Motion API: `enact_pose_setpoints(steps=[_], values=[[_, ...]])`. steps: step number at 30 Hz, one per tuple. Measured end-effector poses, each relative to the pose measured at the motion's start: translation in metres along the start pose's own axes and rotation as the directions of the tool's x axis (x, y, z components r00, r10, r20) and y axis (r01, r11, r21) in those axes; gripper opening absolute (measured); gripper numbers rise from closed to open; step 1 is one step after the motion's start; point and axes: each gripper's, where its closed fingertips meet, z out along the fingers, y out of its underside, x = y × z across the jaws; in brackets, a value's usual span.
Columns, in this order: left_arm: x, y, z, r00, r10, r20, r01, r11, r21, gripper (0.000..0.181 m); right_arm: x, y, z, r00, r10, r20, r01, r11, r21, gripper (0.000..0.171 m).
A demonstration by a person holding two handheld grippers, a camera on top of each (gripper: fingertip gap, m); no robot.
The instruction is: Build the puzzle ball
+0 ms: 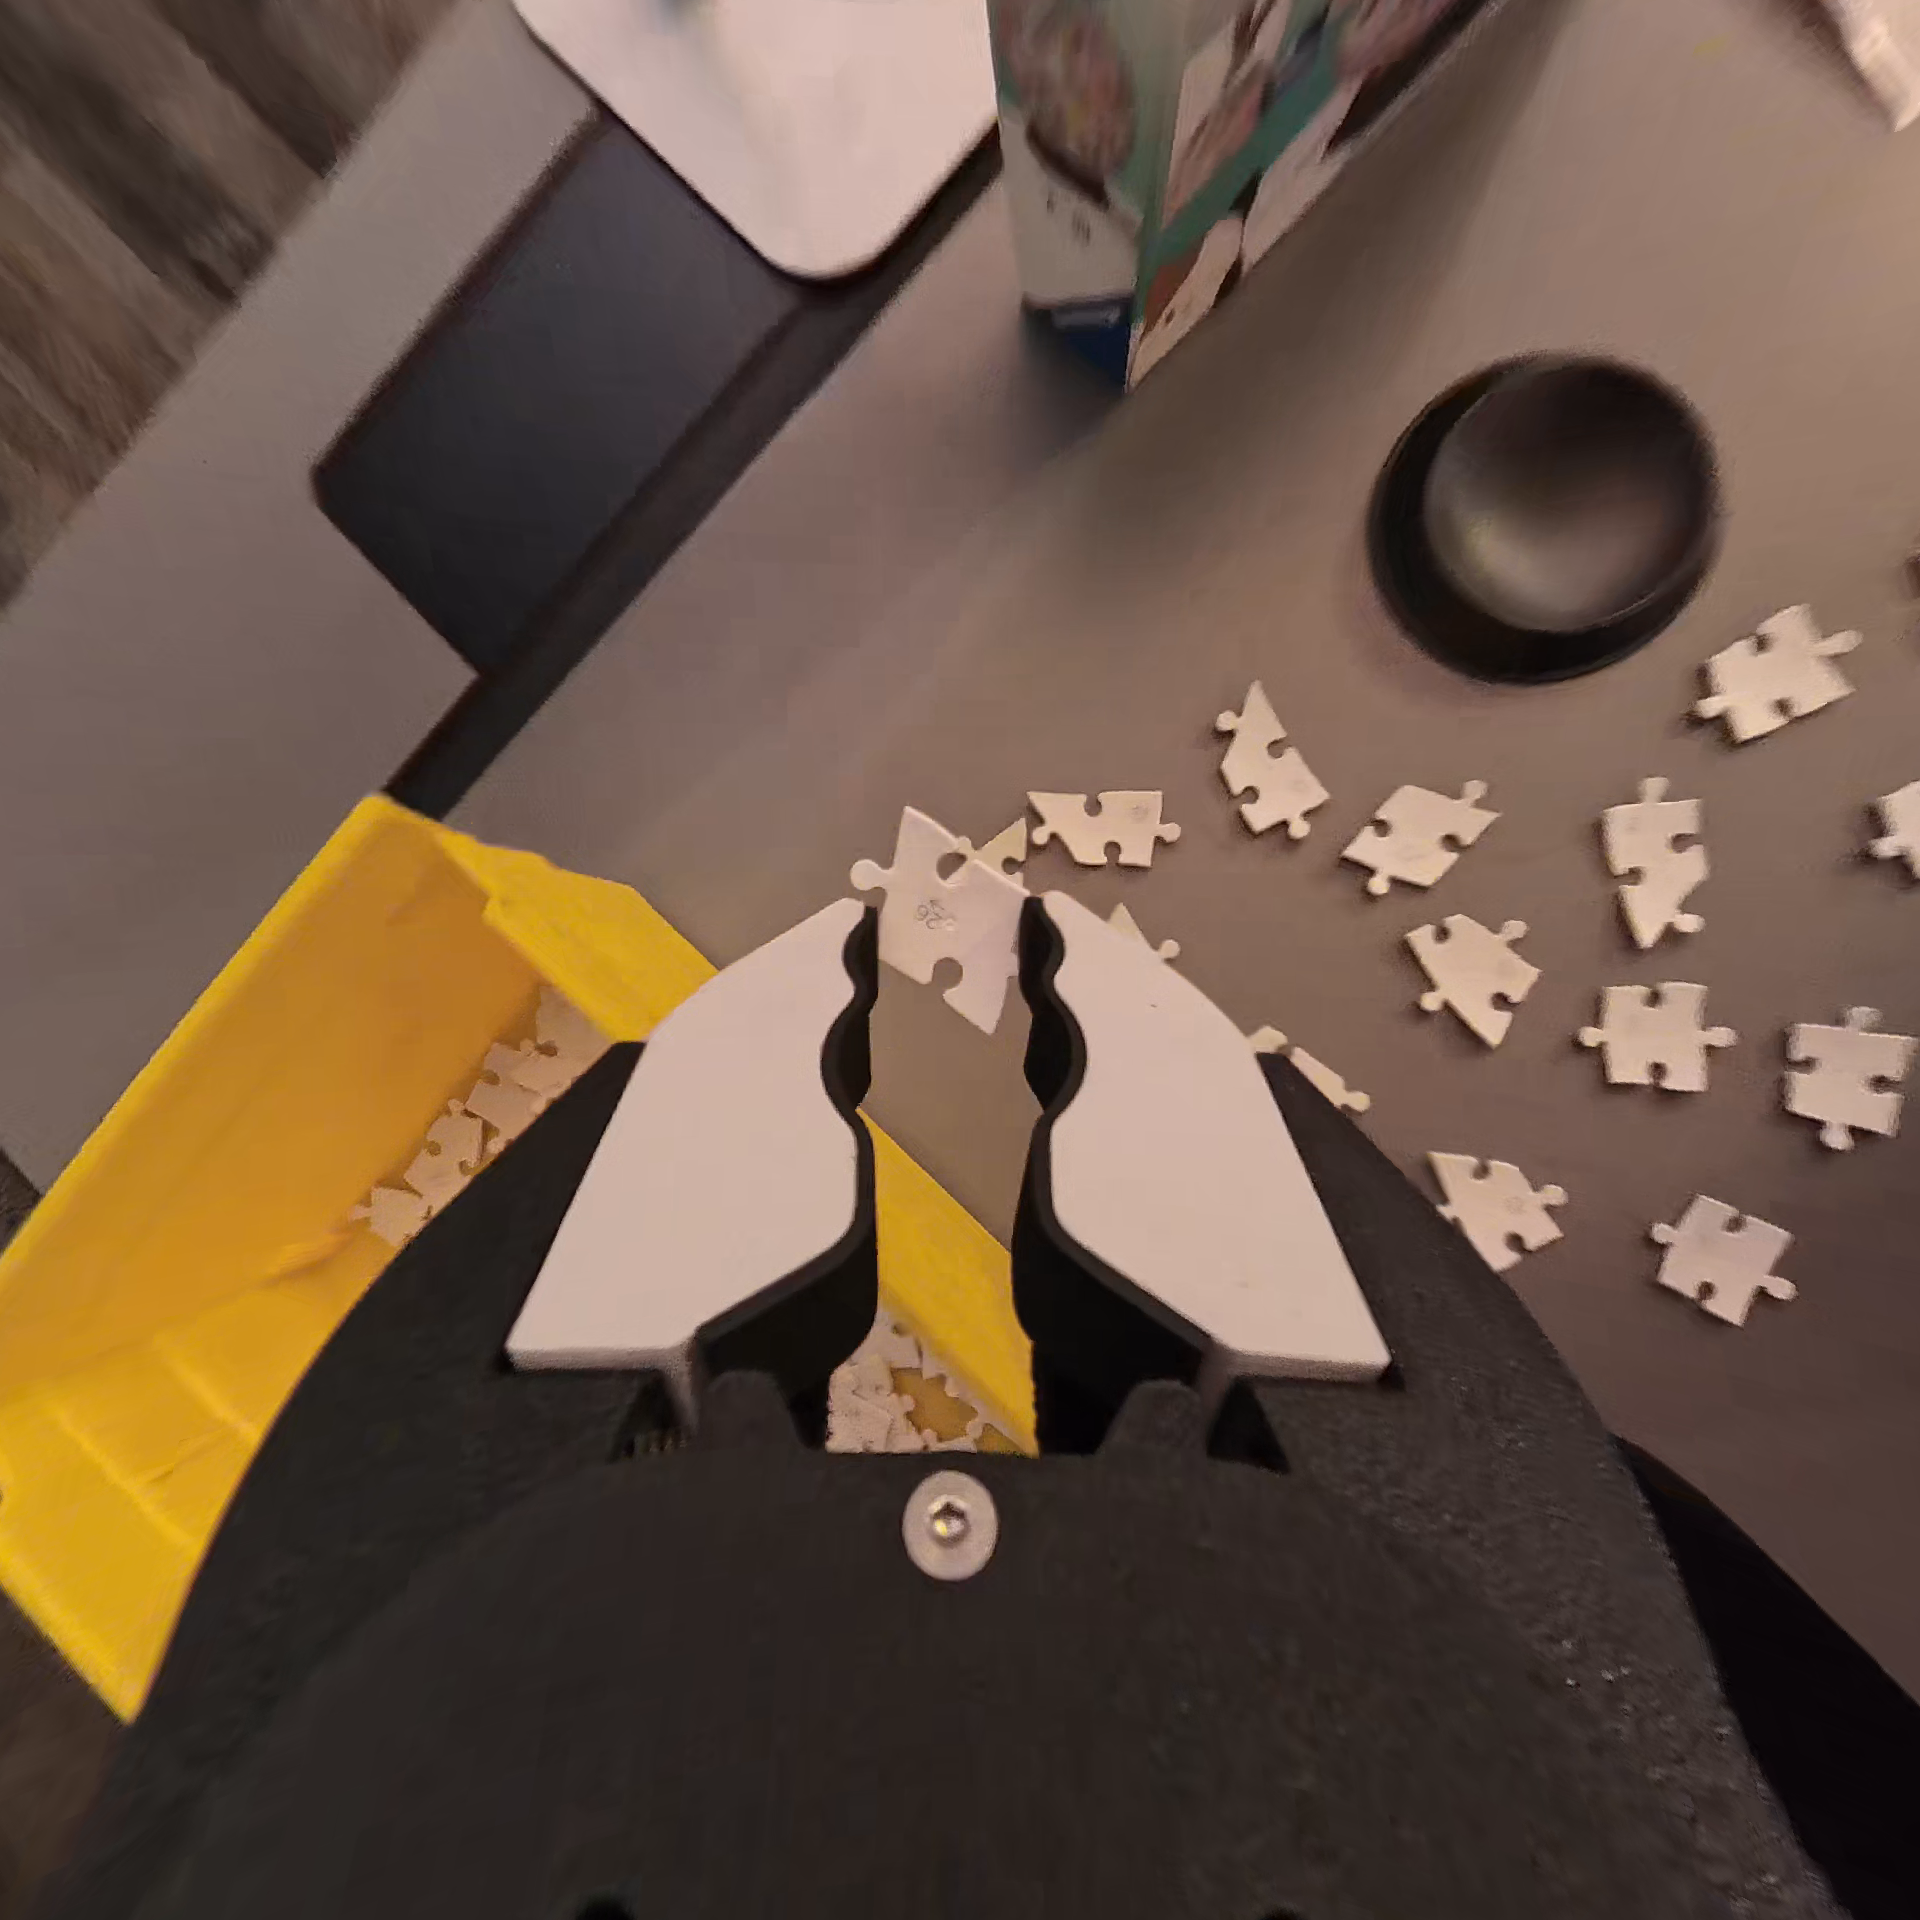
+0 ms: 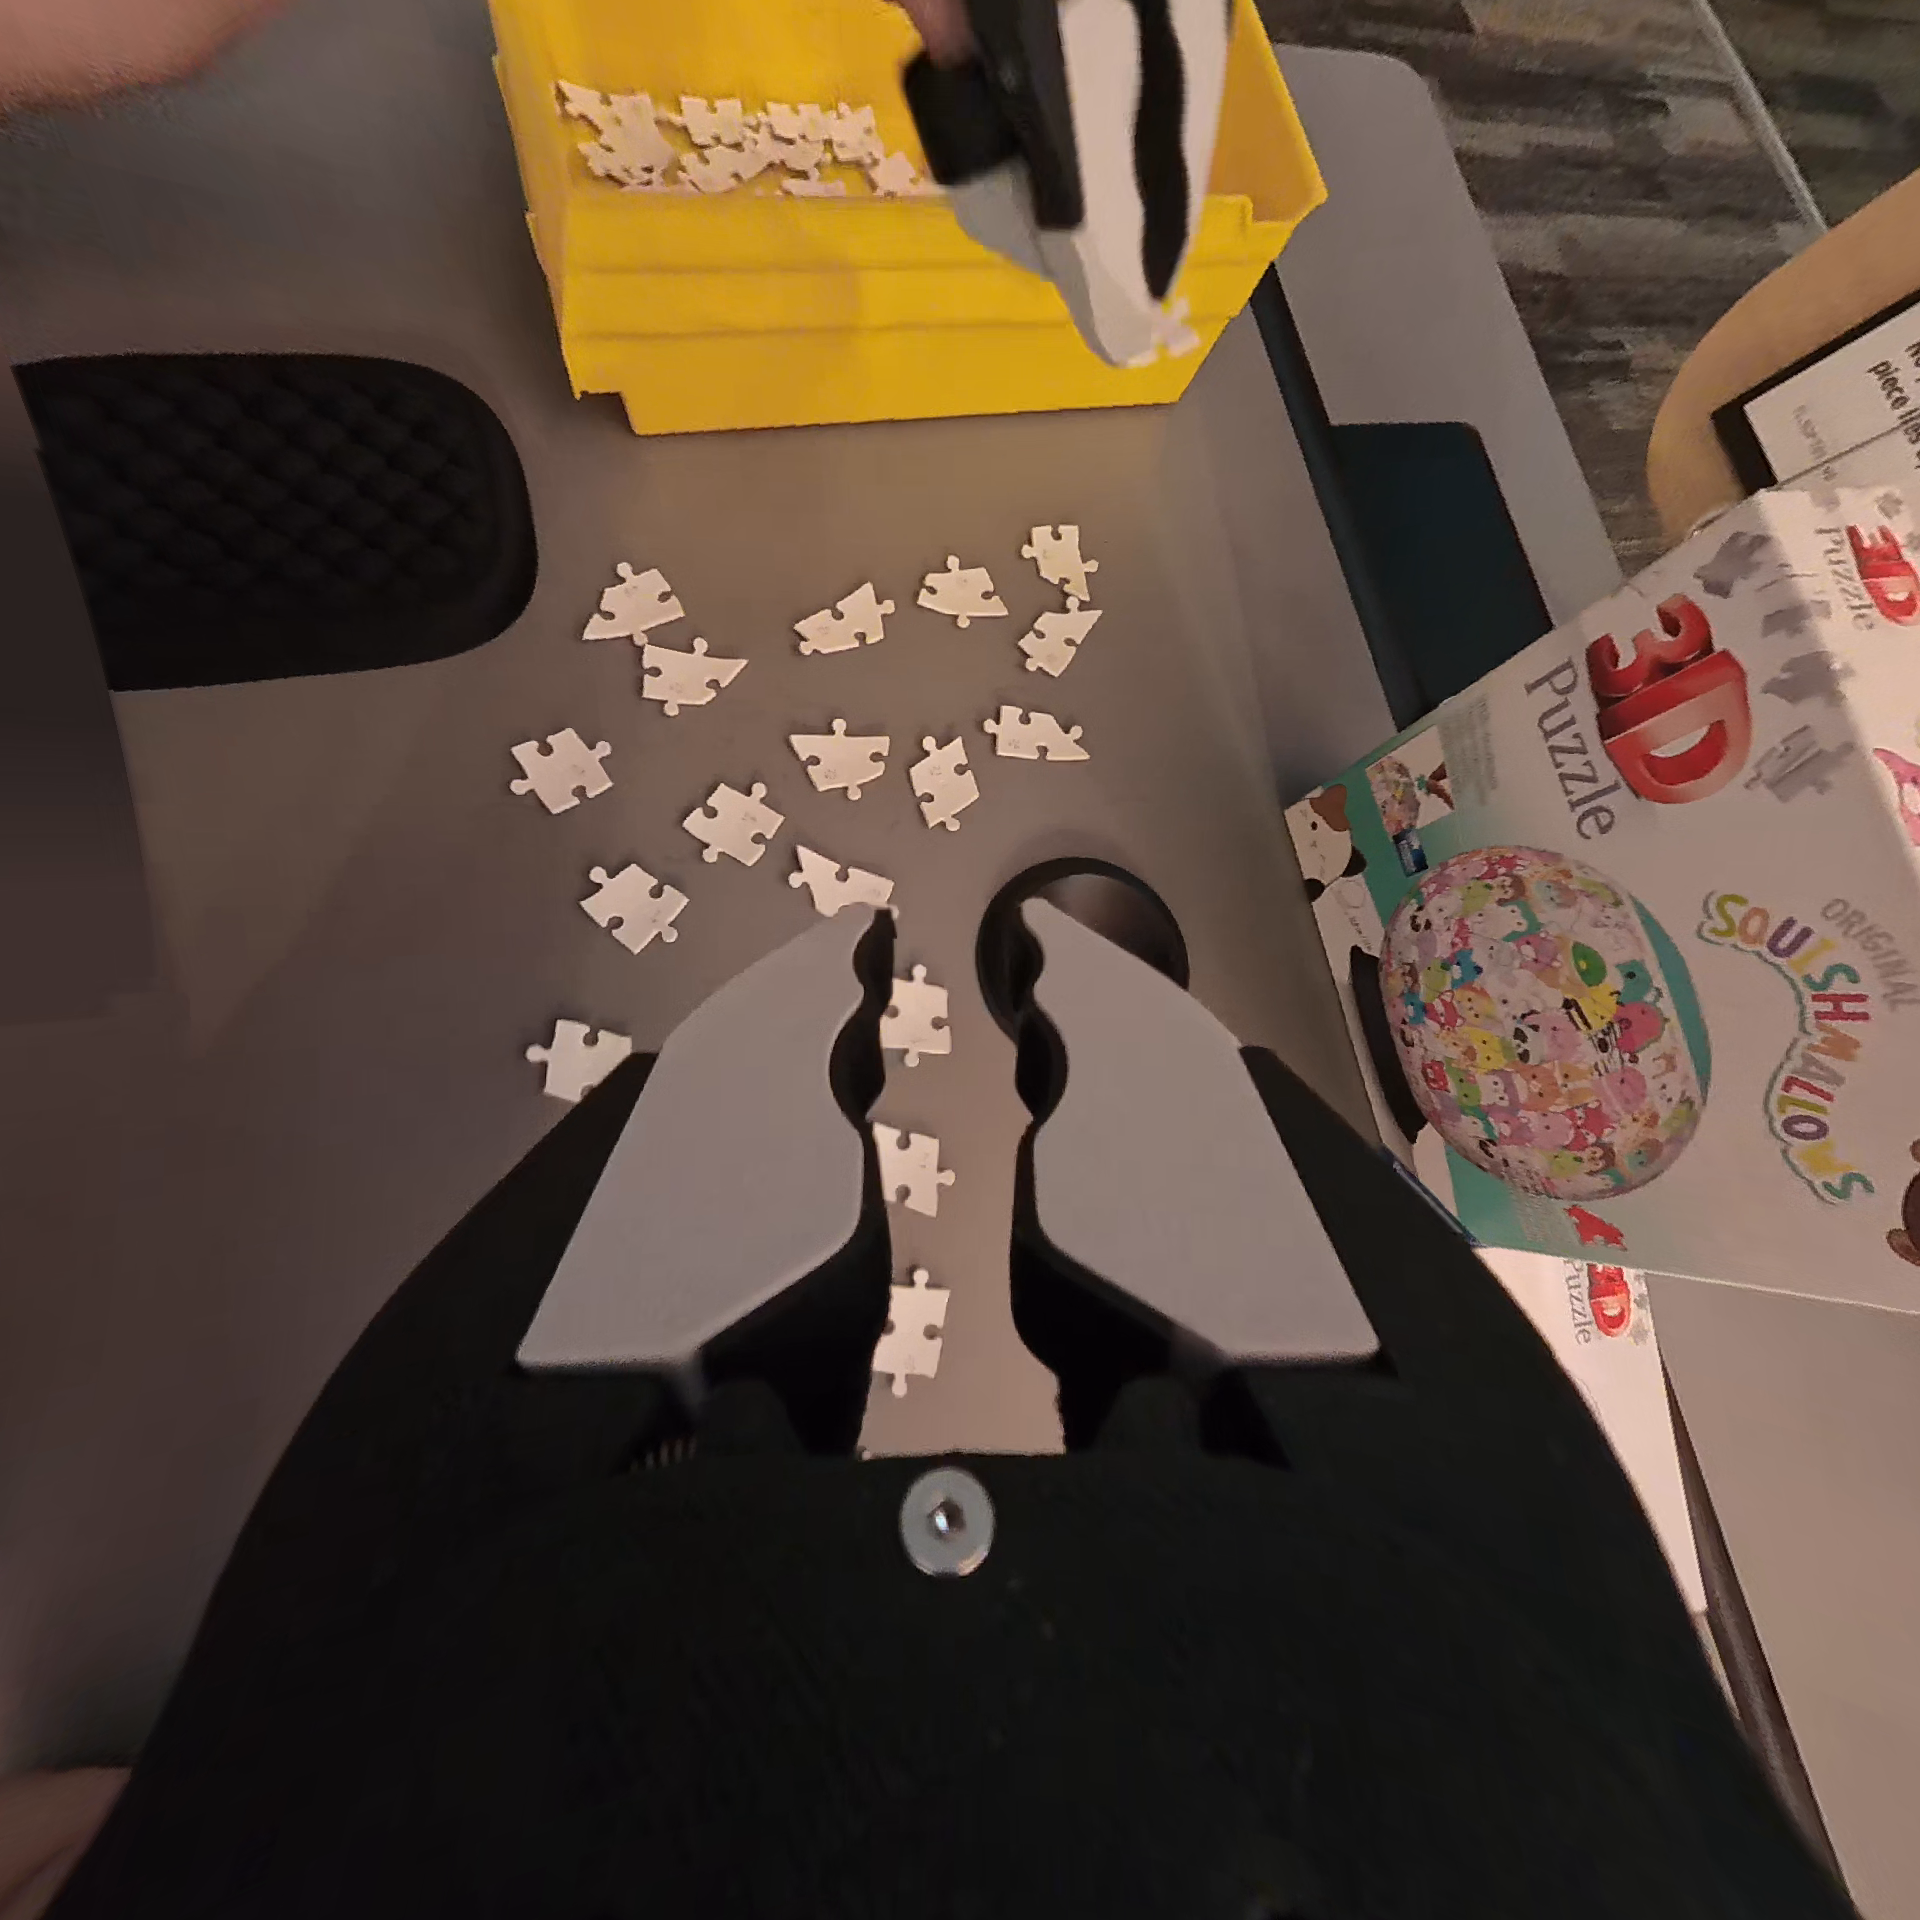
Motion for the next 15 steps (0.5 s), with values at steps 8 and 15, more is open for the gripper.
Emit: enact_pose_setpoints(steps=[8, 15], values=[[0.009, 0.003, 0.068, 0.897, 0.424, -0.127, -0.440, 0.885, -0.153, 0.025, -0.001, 0.004, -0.010, 0.999, -0.036, 0.009, 0.036, 0.999, -0.007, 0.022], [-0.004, 0.013, 0.103, 0.854, 0.473, -0.216, -0.520, 0.792, -0.321, 0.025, 0.006, 0.008, -0.009, 1.000, -0.010, 0.021, 0.010, 1.000, -0.001, 0.022]])
